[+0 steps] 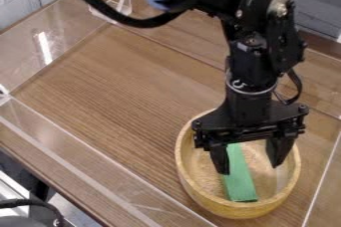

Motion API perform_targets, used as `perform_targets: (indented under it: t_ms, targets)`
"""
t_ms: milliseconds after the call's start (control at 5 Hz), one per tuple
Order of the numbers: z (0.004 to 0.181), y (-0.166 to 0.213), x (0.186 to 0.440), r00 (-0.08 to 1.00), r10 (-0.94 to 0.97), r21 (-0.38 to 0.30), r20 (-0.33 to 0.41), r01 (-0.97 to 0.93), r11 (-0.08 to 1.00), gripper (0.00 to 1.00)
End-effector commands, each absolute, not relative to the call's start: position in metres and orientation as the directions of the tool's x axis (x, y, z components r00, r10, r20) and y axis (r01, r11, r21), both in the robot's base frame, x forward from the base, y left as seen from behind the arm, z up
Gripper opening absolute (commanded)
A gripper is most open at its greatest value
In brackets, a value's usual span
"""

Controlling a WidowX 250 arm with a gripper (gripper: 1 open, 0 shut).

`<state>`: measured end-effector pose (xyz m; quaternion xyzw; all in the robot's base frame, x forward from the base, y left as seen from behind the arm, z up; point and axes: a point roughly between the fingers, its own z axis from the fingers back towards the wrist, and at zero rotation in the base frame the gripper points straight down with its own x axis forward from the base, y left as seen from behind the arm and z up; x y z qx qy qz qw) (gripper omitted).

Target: Remove the green block from inside the brown bowl and put it on the table

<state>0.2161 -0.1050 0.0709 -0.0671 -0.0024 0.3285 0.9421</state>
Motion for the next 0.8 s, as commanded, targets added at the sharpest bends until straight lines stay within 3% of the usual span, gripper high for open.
perform_targets:
  t_ms: [0,600]
  targets:
    - [0.0757,-0.1037,0.2226,0.777,0.629,-0.156,-0.020,-0.623,0.766,1.00]
    - [0.0738,-0.1013,0.2250,0.777,0.629,-0.161,-0.002,-0.621,0.767,1.00]
